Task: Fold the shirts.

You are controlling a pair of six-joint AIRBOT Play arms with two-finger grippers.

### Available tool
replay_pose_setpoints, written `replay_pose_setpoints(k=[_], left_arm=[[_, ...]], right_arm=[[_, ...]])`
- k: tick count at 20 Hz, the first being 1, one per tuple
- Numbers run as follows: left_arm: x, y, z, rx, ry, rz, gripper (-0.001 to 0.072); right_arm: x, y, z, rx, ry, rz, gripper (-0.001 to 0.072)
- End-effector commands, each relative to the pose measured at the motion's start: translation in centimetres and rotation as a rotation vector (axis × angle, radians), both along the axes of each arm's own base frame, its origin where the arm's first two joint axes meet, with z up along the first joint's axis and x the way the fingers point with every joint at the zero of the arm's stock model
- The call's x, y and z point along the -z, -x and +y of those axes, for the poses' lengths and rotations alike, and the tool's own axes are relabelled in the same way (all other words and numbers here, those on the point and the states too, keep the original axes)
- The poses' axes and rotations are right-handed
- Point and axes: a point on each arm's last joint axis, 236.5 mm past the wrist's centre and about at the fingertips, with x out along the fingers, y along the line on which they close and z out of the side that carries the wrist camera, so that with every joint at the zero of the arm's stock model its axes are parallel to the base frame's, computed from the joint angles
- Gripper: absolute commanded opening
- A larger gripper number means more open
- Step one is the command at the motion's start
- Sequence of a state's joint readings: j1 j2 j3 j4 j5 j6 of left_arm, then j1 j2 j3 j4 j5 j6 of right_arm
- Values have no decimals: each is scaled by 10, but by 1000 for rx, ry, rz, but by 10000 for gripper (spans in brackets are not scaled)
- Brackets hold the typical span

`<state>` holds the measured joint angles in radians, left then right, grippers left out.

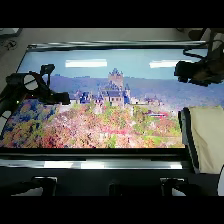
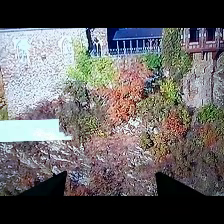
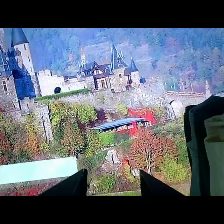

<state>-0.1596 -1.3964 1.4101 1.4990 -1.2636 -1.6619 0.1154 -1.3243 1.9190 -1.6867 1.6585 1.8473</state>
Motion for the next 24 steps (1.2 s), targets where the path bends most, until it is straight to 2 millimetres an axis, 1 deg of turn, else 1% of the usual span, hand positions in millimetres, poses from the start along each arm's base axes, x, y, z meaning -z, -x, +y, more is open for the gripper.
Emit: replay_pose_setpoints(k=[1, 10, 11, 13, 14, 18, 21, 22, 24], left_arm=[[0, 0, 0, 0, 0, -2, 650], [0, 0, 0, 0, 0, -2, 650], [0, 0, 0, 0, 0, -2, 650], [0, 0, 0, 0, 0, -2, 650], [0, 0, 0, 0, 0, -2, 650], [-1, 0, 0, 0, 0, -2, 650], [-1, 0, 0, 0, 0, -2, 650], [-1, -1, 0, -1, 1, -5, 650], [-3, -11, -2, -4, 9, -49, 650]], right_arm=[[0, 0, 0, 0, 0, 0, 434], [0, 0, 0, 0, 0, 0, 434], [-1, -2, 0, -6, 4, -11, 434], [-16, -24, 2, -19, 1, -121, 434], [-21, -31, 3, -23, -2, -157, 434], [-36, -48, 6, -32, -6, -253, 434], [-62, -72, 9, -44, -15, -403, 434], [-65, -73, 10, -45, -20, -416, 434], [-66, -74, 12, -37, -37, -424, 434]])
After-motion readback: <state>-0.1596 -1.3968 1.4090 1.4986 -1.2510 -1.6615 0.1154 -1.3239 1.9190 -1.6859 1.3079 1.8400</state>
